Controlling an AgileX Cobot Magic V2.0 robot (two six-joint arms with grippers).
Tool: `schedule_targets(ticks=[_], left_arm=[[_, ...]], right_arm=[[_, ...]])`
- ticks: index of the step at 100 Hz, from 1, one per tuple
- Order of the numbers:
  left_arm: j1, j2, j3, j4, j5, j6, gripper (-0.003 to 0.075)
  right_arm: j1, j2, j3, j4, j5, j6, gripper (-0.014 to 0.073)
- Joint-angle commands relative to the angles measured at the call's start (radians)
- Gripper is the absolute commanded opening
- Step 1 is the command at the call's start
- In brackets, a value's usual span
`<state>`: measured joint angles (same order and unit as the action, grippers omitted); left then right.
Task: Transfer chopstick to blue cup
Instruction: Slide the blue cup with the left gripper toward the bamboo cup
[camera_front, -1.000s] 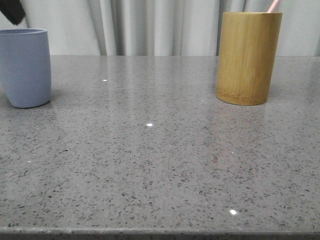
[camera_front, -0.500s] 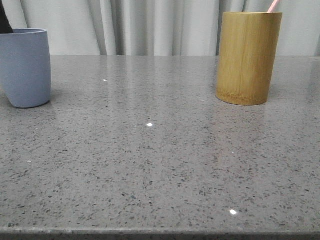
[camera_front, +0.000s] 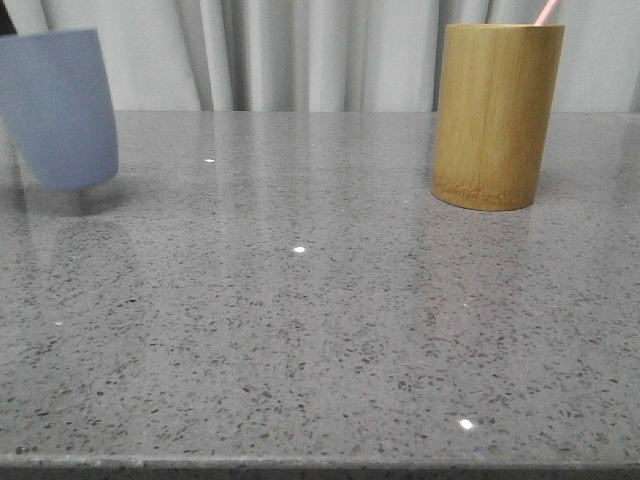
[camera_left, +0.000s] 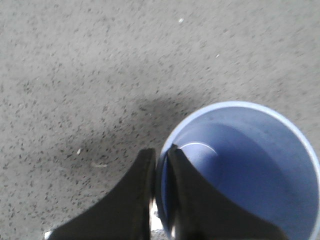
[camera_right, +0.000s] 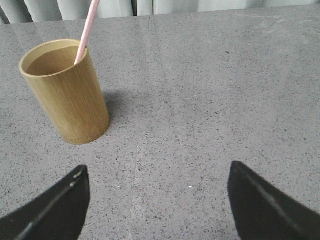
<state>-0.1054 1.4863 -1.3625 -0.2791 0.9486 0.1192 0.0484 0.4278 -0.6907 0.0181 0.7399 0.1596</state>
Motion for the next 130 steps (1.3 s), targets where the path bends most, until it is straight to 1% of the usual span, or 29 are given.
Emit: schedule_targets(ticks=[1,16,30,52,71,91,104,130], left_arm=[[0.001,-0.035,-0.089,-0.045,-0.003,-0.009,-0.0019],[-0.006,-0.035,-0.179,-0.053,0.037,-0.011,-0.0019],[-0.048,-0.033,-0.218,-0.053,0.033,-0.030,-0.0019],[-0.151,0.021,-0.226,-0.053,0.015,-0.048,-0.0019],[-0.245,0.092,-0.231,-0.051,-0.050,-0.083,-0.0019],[-0.322,0.182,-0.311,-0.013,-0.036,-0.086,-0.0019],[-0.351,0.230,-0.353,0.034,0.006,-0.090,-0.0019],[-0.358,0.246,-0.363,0.050,0.009,-0.090,-0.0019]], right_arm=[[-0.003,0.017,-0.035,-0.011,-0.079,-0.003,0.0572],[-0.003,0.017,-0.035,-0.011,-0.079,-0.003,0.0572],[-0.003,0.017,-0.035,-0.011,-0.079,-0.003,0.0572],[-0.003,0.017,-0.035,-0.011,-0.079,-0.003,0.0572],[-0.003,0.017,-0.035,-0.011,-0.079,-0.003,0.0572],[-0.003,0.017,-0.035,-0.011,-0.079,-0.003,0.0572],[-0.003,0.017,-0.035,-0.011,-0.079,-0.003,0.0572],[-0.003,0.017,-0.035,-0.011,-0.079,-0.003,0.0572]])
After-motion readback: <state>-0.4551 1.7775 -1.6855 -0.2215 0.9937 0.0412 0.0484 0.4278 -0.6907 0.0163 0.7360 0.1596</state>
